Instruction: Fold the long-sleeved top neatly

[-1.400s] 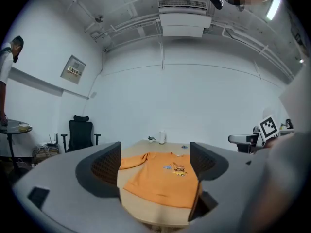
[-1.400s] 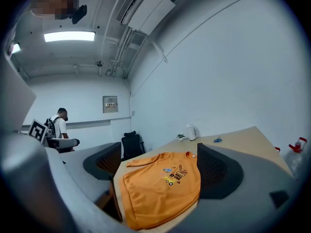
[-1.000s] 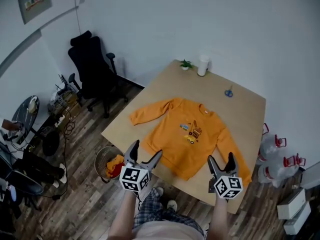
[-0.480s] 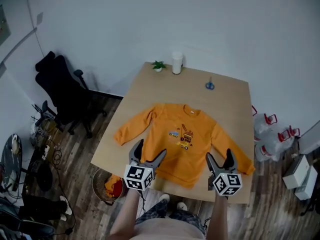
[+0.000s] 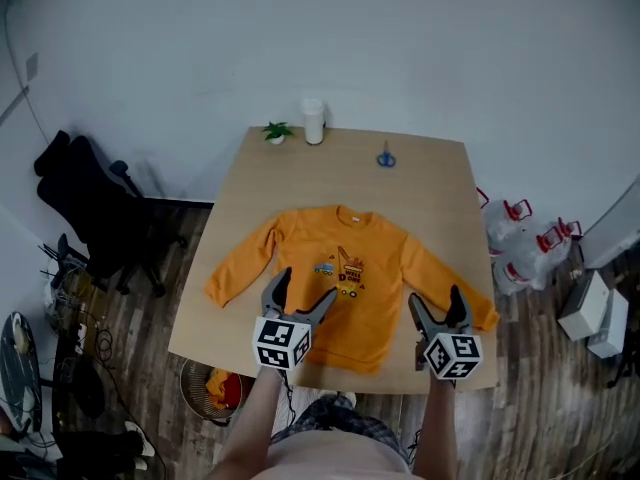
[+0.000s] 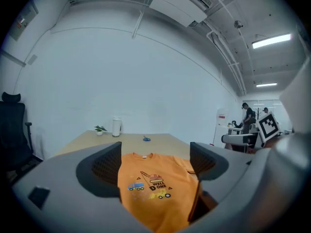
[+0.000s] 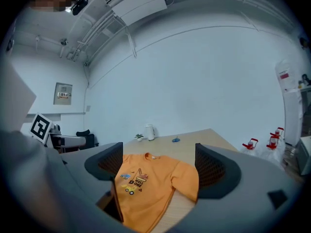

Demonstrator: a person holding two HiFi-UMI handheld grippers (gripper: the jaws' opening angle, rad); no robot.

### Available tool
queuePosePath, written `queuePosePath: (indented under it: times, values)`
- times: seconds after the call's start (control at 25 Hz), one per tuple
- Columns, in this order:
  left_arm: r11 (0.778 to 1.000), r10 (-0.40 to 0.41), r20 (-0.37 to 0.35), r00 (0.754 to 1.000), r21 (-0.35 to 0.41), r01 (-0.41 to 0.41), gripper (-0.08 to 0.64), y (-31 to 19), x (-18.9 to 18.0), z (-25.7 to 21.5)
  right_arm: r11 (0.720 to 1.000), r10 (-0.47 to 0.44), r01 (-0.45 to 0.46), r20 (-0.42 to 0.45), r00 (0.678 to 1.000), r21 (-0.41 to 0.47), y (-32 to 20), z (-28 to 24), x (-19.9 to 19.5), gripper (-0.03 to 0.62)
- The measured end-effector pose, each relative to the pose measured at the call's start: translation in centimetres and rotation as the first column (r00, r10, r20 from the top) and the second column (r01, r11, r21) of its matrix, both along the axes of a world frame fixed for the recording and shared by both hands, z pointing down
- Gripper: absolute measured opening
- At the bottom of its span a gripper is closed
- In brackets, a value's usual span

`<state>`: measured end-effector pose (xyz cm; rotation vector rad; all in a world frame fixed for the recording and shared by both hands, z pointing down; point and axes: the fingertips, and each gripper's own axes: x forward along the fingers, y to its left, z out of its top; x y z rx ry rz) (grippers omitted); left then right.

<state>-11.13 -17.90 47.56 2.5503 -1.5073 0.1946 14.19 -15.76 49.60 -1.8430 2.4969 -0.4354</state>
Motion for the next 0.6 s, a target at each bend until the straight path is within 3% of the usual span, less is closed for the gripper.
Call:
queuePosePath:
  times: [0.24,0.6]
  values:
    - [0.988,0.142,0.007,0.990,-0.064,-0.142,0.426,-2.5,7.3,2.0,0.989,0.132,-0.135,-0.046,0.990,-0.057,0.6,1.6,5.9,0.438]
    - [0.932,0.332,-0.006,0.943,-0.155,-0.329,0.426,-3.9,19.5,5.6,0.929,0.321,-0.334,-0.107,0.941,-0.158,3.2,5.3,15.8,0.415]
